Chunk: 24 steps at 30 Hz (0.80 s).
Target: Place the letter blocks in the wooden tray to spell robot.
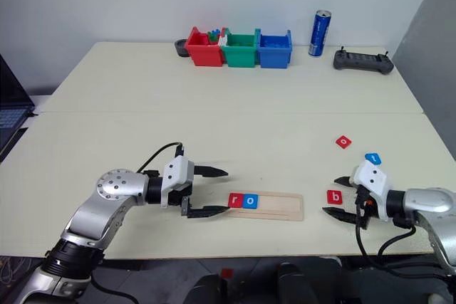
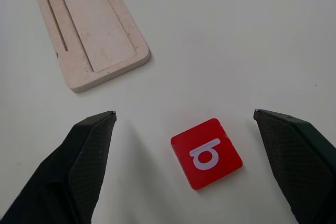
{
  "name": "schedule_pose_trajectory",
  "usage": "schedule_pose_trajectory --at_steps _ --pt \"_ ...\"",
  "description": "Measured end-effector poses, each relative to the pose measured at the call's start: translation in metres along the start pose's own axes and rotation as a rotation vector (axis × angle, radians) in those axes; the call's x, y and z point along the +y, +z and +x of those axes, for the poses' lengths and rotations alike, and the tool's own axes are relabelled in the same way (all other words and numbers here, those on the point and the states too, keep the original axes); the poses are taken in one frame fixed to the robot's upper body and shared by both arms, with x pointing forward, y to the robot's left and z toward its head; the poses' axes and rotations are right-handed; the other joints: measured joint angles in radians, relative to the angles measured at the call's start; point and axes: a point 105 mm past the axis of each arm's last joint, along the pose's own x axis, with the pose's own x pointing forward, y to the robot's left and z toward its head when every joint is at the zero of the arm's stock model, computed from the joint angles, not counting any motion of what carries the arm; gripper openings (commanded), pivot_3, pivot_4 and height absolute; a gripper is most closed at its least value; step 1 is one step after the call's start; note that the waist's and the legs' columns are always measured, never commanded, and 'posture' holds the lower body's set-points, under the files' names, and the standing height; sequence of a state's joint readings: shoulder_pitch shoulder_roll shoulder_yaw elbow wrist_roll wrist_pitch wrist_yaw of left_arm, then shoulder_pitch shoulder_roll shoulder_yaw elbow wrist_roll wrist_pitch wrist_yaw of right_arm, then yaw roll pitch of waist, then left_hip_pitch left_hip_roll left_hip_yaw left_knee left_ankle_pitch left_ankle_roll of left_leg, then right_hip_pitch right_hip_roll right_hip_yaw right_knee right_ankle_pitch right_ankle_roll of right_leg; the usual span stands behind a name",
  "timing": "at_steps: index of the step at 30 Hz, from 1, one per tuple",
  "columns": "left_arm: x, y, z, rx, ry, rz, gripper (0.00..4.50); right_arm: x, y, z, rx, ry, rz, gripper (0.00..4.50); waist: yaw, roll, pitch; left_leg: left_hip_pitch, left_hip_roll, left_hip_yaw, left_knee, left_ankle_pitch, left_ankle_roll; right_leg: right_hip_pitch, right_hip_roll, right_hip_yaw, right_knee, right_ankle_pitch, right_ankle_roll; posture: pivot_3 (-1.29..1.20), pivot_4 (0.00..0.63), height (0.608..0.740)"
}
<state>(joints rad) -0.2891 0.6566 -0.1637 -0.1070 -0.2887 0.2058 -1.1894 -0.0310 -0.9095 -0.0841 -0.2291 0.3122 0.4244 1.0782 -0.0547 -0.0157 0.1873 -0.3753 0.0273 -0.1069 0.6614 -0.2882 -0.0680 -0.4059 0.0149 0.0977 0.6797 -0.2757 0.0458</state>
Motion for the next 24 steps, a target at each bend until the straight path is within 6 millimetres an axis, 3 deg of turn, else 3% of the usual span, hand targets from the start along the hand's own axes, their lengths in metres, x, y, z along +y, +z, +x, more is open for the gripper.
schedule_pose_trajectory --at_steps 7,8,10,17,21,24 --pt "-0.001 0.0 0.001 0.001 -0.001 -0.005 4.5 0.002 -0.014 0.009 0.063 0.079 -0.022 4.47 0.001 0.0 0.0 0.0 0.0 0.0 0.0 0.0 0.0 0.0 0.0 0.0 0.0 0.001 -0.001 0.0 0.15 0.74" --pt "-0.001 0.0 0.001 0.0 -0.001 -0.004 4.5 0.002 -0.013 0.01 0.063 0.082 -0.028 4.3 0.001 0.0 0.0 0.0 0.0 0.0 0.0 0.0 0.0 0.0 0.0 0.0 0.0 0.001 -0.001 0.0 0.15 0.74" --pt "-0.001 0.002 0.001 -0.001 -0.002 0.0 4.5 0.001 -0.013 0.01 0.067 0.086 -0.031 3.85 0.001 0.0 0.0 0.0 0.0 0.0 0.0 0.0 0.0 0.0 0.0 0.0 0.0 0.001 -0.001 0.0 0.15 0.74" --pt "-0.001 0.002 0.001 0.002 -0.002 -0.005 4.5 0.001 -0.014 0.008 0.078 0.099 -0.03 1.44 0.001 0.0 0.0 0.0 0.0 0.0 0.0 0.0 0.0 0.0 0.0 0.0 0.0 0.001 -0.002 0.0 0.15 0.74" --pt "-0.001 0.002 0.001 0.006 0.003 -0.006 4.5 0.002 -0.013 0.009 0.077 0.102 -0.037 1.46 0.001 0.0 0.0 0.0 0.0 0.0 0.0 0.0 0.0 0.0 0.0 0.0 0.001 0.001 -0.002 0.0 0.15 0.74" --pt "-0.002 -0.002 -0.003 0.024 0.004 -0.011 4.5 0.009 0.004 0.011 0.059 0.132 -0.104 1.46 -0.002 0.0 0.0 0.001 0.0 0.0 0.0 0.0 0.0 0.0 0.0 0.0 0.001 0.001 -0.001 0.0 0.15 0.74"
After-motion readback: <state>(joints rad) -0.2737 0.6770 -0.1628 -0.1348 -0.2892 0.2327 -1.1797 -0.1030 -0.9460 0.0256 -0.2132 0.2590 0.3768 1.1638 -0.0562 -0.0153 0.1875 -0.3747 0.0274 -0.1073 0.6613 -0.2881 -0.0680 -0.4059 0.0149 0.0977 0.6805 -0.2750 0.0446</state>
